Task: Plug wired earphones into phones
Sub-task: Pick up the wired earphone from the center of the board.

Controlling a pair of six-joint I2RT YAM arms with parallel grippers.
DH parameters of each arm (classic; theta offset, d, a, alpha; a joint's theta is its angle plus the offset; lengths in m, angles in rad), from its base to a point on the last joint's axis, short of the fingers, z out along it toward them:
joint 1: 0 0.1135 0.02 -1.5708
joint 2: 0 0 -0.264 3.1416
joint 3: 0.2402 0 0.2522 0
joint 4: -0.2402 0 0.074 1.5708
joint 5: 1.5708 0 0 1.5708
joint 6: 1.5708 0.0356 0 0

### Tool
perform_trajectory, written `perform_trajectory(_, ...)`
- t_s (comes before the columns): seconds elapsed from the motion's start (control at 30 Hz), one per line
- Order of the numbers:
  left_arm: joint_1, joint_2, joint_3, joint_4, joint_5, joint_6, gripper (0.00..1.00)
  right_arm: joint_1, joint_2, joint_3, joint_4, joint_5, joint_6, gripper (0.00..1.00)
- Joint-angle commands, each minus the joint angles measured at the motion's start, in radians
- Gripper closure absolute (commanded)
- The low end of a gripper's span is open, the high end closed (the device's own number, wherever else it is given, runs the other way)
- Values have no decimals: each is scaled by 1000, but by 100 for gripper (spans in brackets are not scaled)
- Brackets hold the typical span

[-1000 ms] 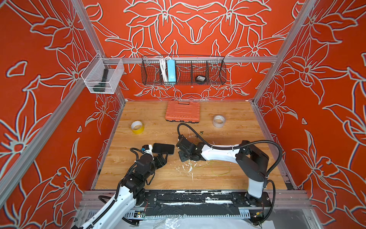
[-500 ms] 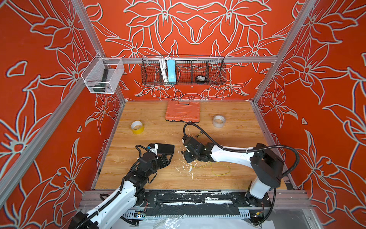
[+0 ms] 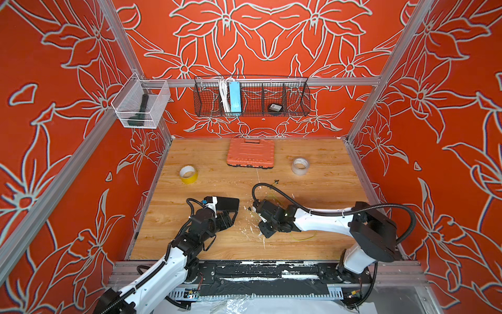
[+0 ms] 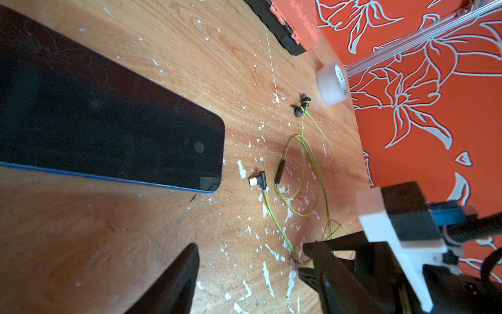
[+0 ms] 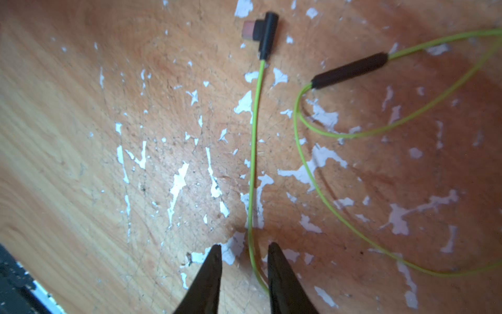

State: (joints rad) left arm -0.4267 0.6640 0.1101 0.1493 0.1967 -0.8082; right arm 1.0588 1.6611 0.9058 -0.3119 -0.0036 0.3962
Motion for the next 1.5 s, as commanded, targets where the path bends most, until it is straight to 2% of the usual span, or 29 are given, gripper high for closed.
perform_trajectory(0.0, -7, -3, 17, 21, -6, -6, 32, 19, 43, 34, -37, 45, -26, 73)
perform_trajectory(0.13, -7, -7, 16, 15, -10, -11, 32, 43, 86, 58, -67, 108, -31, 83)
perform_trajectory(0.27, -8, -10, 4, 27, -2, -32, 32, 53, 101, 60, -85, 154, -32, 100)
perform_trajectory(0.63, -58, 13, -44, 243, 109, -173, 23, 58, -116, 24, 2, 167, -19, 100)
perform_trajectory(0.97, -128, 57, -76, 434, 101, -303, 19, 56, -225, -1, 35, 144, 13, 100)
perform_trajectory(1.13, -156, 107, -74, 590, 65, -348, 24, 56, -285, -36, 63, 119, 27, 100)
perform_trajectory(1.3, -179, 186, -31, 672, 87, -354, 30, 56, -369, -78, 79, 119, 59, 100)
perform_trajectory(1.47, -259, 215, 2, 743, 25, -340, 35, 56, -468, -140, 134, 107, 90, 100)
